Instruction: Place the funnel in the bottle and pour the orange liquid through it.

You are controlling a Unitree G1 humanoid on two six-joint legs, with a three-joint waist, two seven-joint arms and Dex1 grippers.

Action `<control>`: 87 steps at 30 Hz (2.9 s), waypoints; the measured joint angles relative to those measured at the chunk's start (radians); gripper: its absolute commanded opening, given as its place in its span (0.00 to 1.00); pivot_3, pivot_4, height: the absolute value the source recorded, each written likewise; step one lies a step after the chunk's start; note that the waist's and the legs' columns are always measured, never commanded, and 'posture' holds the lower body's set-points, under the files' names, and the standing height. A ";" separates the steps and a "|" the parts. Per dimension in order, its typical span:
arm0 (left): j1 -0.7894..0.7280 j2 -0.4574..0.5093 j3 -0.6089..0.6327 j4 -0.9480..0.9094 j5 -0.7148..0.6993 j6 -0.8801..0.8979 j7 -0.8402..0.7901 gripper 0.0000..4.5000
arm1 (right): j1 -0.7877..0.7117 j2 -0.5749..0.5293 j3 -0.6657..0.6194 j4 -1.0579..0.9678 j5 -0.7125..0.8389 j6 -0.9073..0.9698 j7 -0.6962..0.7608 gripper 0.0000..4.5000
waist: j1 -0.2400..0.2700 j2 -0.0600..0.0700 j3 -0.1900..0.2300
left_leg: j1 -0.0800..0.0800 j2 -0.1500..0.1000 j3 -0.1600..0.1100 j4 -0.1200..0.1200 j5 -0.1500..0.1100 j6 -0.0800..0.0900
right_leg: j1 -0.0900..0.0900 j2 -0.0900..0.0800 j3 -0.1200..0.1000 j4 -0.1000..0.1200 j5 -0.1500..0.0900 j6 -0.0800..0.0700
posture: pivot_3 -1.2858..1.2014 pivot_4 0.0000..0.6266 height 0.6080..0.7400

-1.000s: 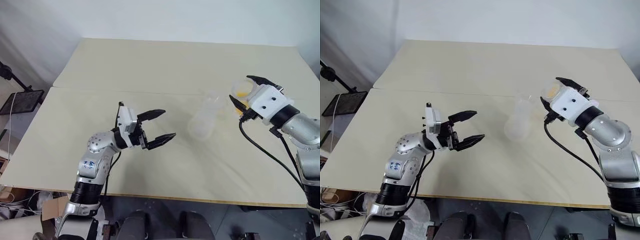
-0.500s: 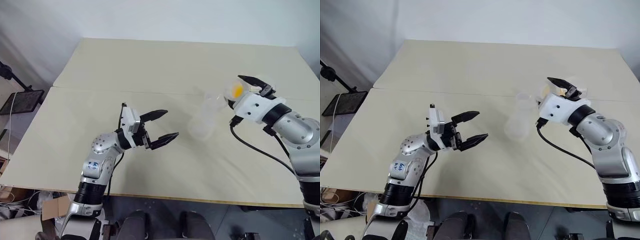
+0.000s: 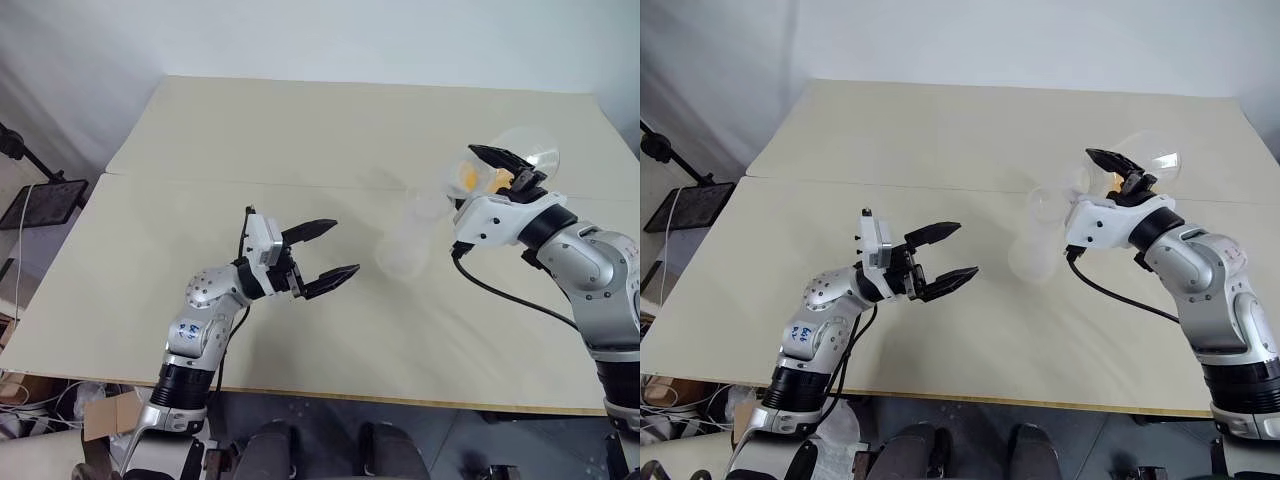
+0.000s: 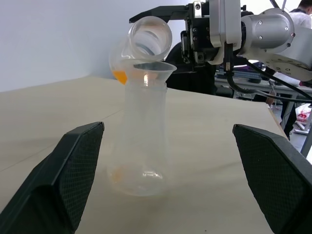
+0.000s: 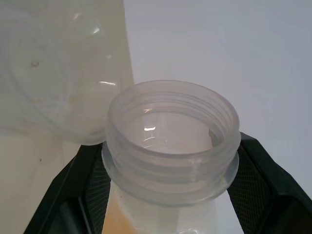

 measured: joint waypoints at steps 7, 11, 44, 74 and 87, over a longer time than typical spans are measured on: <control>0.000 0.000 0.000 0.000 0.000 0.000 0.002 1.00 | -0.014 0.000 0.000 0.000 -0.032 -0.003 -0.004 0.63 | 0.000 0.000 0.000 | 0.000 0.000 0.000 0.000 0.000 0.000 | 0.000 0.000 0.000 0.000 0.000 0.000 | 0.52 0.24 1.00; 0.000 0.000 -0.001 0.000 0.000 0.000 0.008 1.00 | -0.014 0.000 0.000 0.006 -0.056 -0.003 -0.004 0.63 | 0.000 0.000 0.000 | 0.000 0.000 0.000 0.000 0.000 0.000 | 0.000 0.000 0.000 0.000 0.000 0.000 | 0.52 0.24 1.00; 0.000 -0.005 -0.006 0.000 -0.001 0.000 0.020 1.00 | -0.053 -0.033 0.034 0.044 -0.184 -0.107 -0.069 0.63 | -0.001 0.000 0.000 | 0.000 0.000 0.000 0.000 0.000 0.000 | 0.000 0.000 0.000 0.000 0.000 0.000 | 0.52 0.24 1.00; 0.000 -0.009 -0.006 0.000 -0.002 0.000 0.023 1.00 | -0.050 -0.066 0.034 0.083 -0.249 -0.175 -0.137 0.63 | -0.001 0.000 0.000 | 0.000 0.000 0.000 0.000 0.000 0.000 | 0.000 0.000 0.000 0.000 0.000 0.000 | 0.52 0.24 1.00; 0.000 -0.009 -0.006 -0.001 -0.002 0.000 0.030 1.00 | -0.050 -0.066 0.034 0.085 -0.263 -0.195 -0.145 0.63 | -0.001 0.000 0.000 | 0.000 0.000 0.000 -0.001 0.000 0.000 | 0.000 0.000 0.000 0.000 0.000 0.000 | 0.52 0.24 1.00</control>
